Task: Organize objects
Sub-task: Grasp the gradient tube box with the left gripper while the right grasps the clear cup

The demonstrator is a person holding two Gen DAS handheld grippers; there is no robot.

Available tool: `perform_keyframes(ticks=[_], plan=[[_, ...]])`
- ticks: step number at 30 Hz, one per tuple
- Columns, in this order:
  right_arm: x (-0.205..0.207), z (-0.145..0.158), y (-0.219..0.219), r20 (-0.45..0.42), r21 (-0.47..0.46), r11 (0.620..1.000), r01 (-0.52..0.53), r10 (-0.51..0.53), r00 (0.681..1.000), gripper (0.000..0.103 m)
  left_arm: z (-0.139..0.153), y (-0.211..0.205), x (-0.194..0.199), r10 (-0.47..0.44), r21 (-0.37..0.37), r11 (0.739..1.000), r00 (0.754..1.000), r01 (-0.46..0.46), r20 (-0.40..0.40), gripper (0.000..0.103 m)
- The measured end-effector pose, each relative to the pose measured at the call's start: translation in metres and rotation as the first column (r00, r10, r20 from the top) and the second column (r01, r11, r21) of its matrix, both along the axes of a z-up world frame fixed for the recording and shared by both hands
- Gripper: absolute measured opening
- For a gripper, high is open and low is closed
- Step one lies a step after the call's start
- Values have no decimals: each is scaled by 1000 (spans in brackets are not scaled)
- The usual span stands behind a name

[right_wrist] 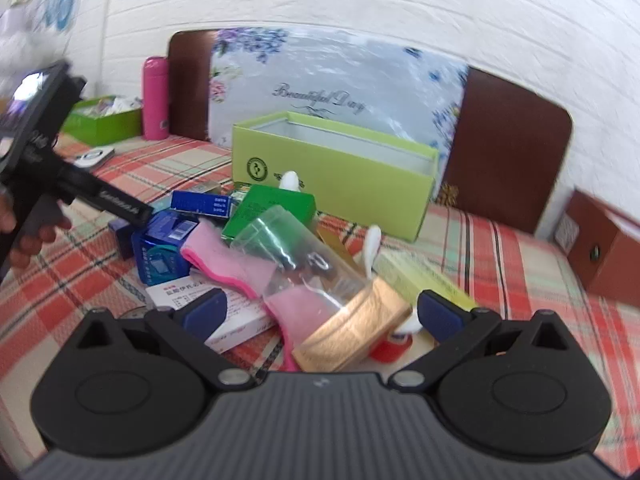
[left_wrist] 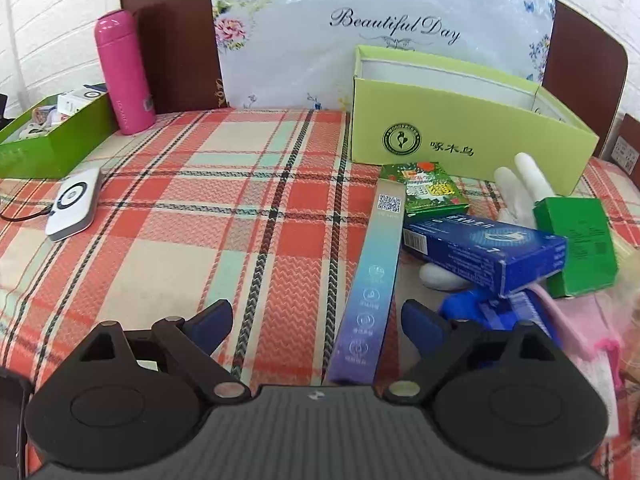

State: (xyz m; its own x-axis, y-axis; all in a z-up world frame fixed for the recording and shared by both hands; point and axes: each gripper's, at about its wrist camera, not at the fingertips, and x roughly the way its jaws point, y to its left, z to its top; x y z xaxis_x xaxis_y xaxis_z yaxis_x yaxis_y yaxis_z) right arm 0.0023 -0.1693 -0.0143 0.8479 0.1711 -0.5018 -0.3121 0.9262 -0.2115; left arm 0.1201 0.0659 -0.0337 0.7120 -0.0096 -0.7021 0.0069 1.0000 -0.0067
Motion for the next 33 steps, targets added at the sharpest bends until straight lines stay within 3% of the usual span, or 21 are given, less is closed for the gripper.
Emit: perform_keyframes(ticks=[4, 7, 8, 9, 10, 11, 12, 16, 19, 21, 33], plan=[[13, -8, 8, 15, -96, 995, -16, 17, 1000, 103, -9, 13, 14, 35, -147, 988, 998, -42, -50, 90], [20, -11, 10, -1, -98, 995, -7, 7, 1000, 96, -8, 10, 10, 19, -125, 992, 999, -23, -28, 77], [22, -11, 10, -8, -88, 996, -7, 6, 1000, 90, -7, 10, 10, -7, -141, 990, 999, 2, -33, 67], [23, -11, 9, -16, -75, 997, -4, 3, 1000, 87, -6, 10, 9, -19, -148, 989, 999, 14, -38, 61], [23, -11, 9, -23, -61, 998, -1, -1, 1000, 78, -5, 8, 9, -29, -144, 989, 999, 23, -38, 57], [23, -10, 8, -23, -57, 998, 8, -10, 1000, 70, -5, 8, 8, -47, -157, 987, 998, 40, -37, 44], [22, -9, 8, -22, -59, 998, 15, -16, 1000, 70, -4, 8, 7, -65, -181, 982, 997, 56, -43, 28], [8, 4, 2, -30, -3, 1000, 12, -12, 999, 67, -1, 1, -4, -106, -154, 983, 992, 95, -63, 25], [0, 19, -12, -87, 154, 988, -13, 26, 996, 67, 2, 0, -20, -168, -208, 967, 982, 148, -82, 23], [-1, 21, -18, -110, 205, 979, 3, 20, 994, 67, 2, -5, -26, -163, -197, 970, 983, 144, -83, 23], [-12, 20, -16, -114, 219, 975, 41, -16, 993, 67, 8, -5, -27, -77, -173, 983, 995, 65, -68, 22]])
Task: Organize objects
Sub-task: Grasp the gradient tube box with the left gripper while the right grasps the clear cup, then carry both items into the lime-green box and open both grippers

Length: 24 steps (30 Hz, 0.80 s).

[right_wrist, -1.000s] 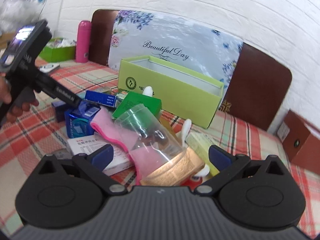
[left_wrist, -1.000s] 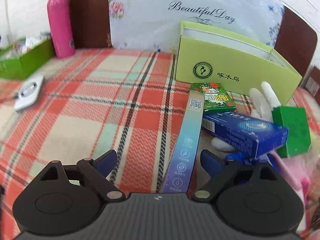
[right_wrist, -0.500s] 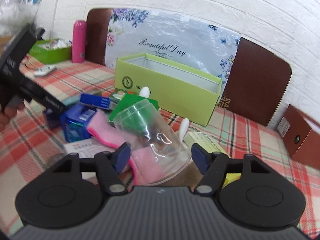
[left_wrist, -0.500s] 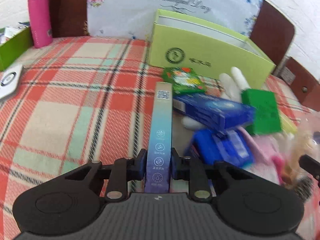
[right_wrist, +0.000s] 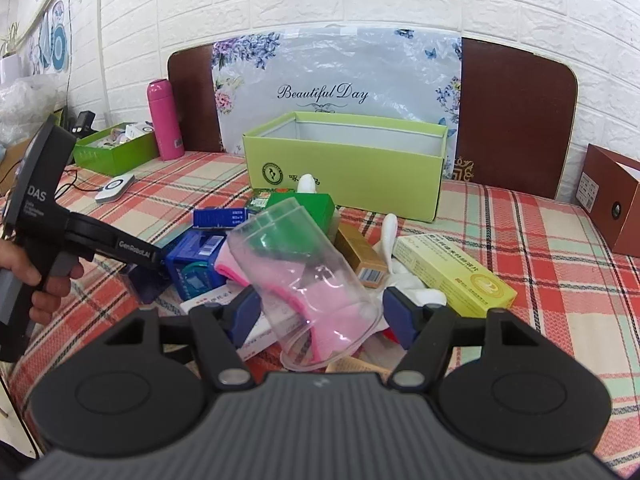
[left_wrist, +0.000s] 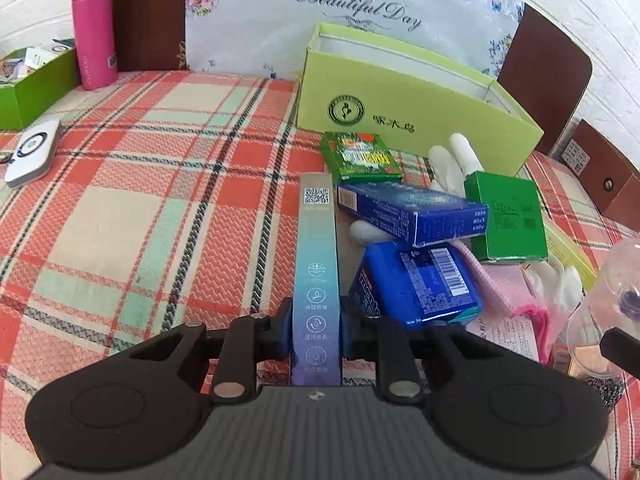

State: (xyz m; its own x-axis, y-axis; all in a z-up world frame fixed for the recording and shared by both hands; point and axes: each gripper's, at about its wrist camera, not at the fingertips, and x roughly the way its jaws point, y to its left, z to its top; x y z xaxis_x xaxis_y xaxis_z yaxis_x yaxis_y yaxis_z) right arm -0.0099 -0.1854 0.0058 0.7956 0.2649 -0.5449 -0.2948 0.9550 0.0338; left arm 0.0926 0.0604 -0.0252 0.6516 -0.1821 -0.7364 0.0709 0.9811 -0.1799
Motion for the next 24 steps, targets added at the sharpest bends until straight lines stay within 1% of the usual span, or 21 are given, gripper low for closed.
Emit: perform_keyframes(ticks=[5, 13, 18, 24], plan=[[-4, 7, 6, 19, -7, 1000, -16, 16, 1000, 67, 15, 3, -6, 3, 2, 1000, 999, -3, 43, 22], [-4, 27, 11, 73, 9, 999, -47, 46, 996, 67, 41, -2, -11, -11, 21, 1000, 992, 8, 122, 22], [13, 51, 9, 110, 54, 996, -73, 67, 992, 67, 66, -10, 1, -35, 10, 999, 982, 34, 183, 22], [53, 83, 16, 198, 54, 995, -82, 70, 978, 67, 109, -30, 31, -76, 14, 997, 954, 75, 292, 22]])
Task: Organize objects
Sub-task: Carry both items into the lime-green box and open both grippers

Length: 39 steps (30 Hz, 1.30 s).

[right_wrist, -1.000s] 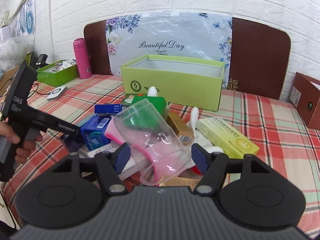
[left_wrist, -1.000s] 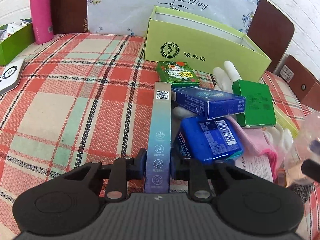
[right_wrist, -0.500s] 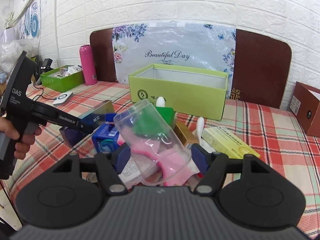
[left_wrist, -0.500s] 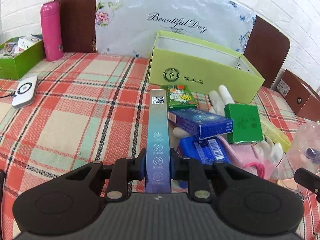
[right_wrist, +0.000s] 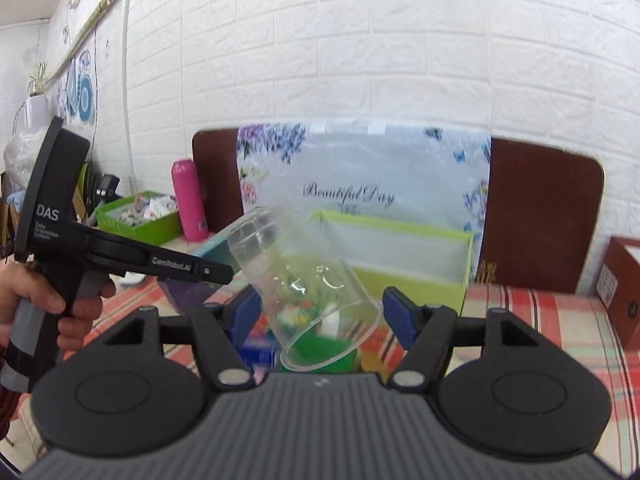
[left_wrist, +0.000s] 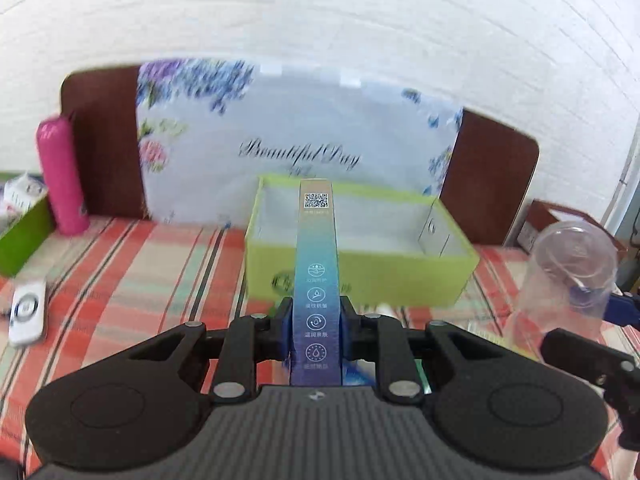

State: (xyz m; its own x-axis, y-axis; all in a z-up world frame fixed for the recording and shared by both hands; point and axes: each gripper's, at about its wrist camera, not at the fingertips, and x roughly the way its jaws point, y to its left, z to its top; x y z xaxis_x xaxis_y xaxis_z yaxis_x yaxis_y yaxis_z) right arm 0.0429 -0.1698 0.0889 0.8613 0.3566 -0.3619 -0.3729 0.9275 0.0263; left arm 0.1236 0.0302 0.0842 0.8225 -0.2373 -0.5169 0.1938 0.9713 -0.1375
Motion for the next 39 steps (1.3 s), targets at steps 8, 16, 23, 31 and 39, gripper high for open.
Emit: perform_keyframes(ticks=[8, 16, 23, 31, 39], plan=[[96, 6, 3, 18, -28, 997, 78, -77, 997, 67, 14, -20, 82, 7, 16, 1000, 1000, -8, 17, 22], [211, -39, -6, -115, -79, 982, 171, -179, 977, 67, -15, -28, 167, 5, -2, 1000, 997, -5, -83, 22], [257, -81, 1, -196, -131, 981, 142, -167, 966, 74, -39, -39, 202, -16, 24, 1000, 996, 18, -93, 34], [248, -90, -3, -177, -152, 979, 135, -161, 971, 103, -43, -41, 189, 17, 105, 994, 1000, -16, -2, 90], [208, -65, -16, -141, -118, 977, 177, -193, 971, 103, -22, -43, 150, 2, 107, 994, 1000, -6, 31, 90]])
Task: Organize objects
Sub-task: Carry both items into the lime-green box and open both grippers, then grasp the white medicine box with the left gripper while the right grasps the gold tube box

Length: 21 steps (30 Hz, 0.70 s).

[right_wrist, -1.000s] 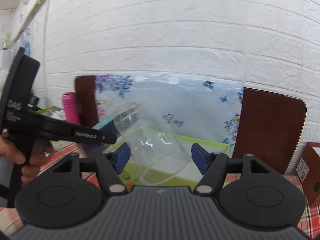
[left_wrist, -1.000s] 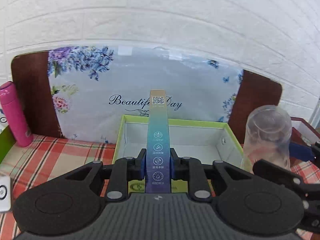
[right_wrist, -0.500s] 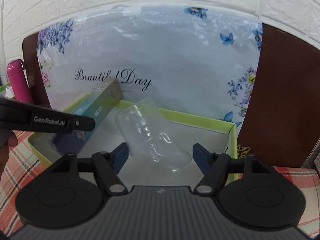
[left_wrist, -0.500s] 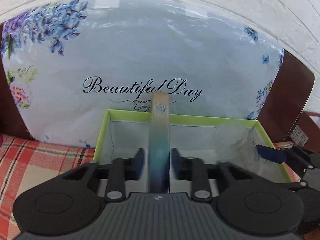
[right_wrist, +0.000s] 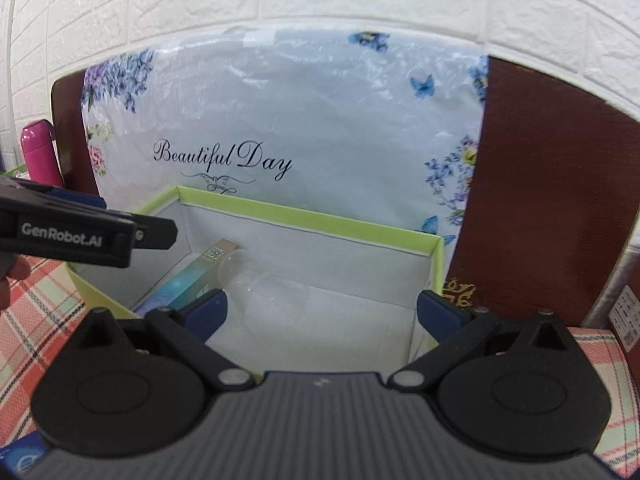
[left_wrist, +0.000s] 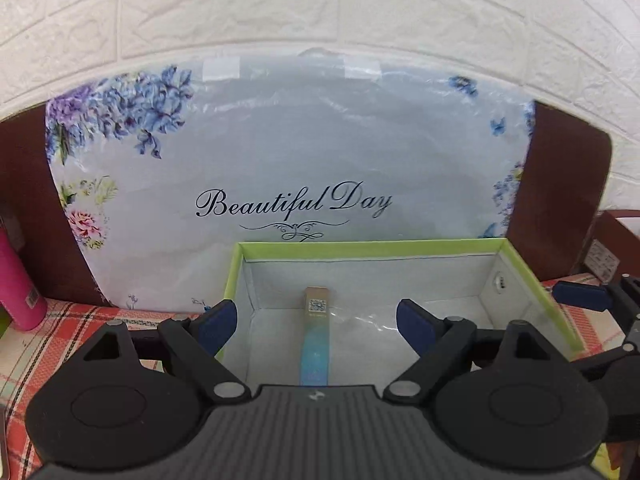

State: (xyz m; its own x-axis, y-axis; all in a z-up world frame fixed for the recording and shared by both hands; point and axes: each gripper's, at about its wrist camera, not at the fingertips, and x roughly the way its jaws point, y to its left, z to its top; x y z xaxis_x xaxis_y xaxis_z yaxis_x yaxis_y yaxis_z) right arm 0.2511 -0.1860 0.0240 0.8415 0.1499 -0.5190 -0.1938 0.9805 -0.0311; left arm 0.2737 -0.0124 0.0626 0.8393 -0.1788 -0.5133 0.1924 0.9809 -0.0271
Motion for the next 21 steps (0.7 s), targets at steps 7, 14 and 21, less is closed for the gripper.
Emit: perform_keyframes(ticks=[7, 14, 21], plan=[[-68, 25, -12, 40, 27, 999, 43, -44, 998, 103, 17, 3, -69, 25, -12, 1000, 999, -24, 21, 90], [-146, 17, -11, 43, 23, 997, 73, -74, 996, 103, -2, 1, -142, -26, -60, 998, 1000, 25, -18, 90], [-202, -1, -17, 8, 27, 994, 108, -108, 994, 103, -38, 19, -188, 30, -82, 996, 988, -43, -148, 90]])
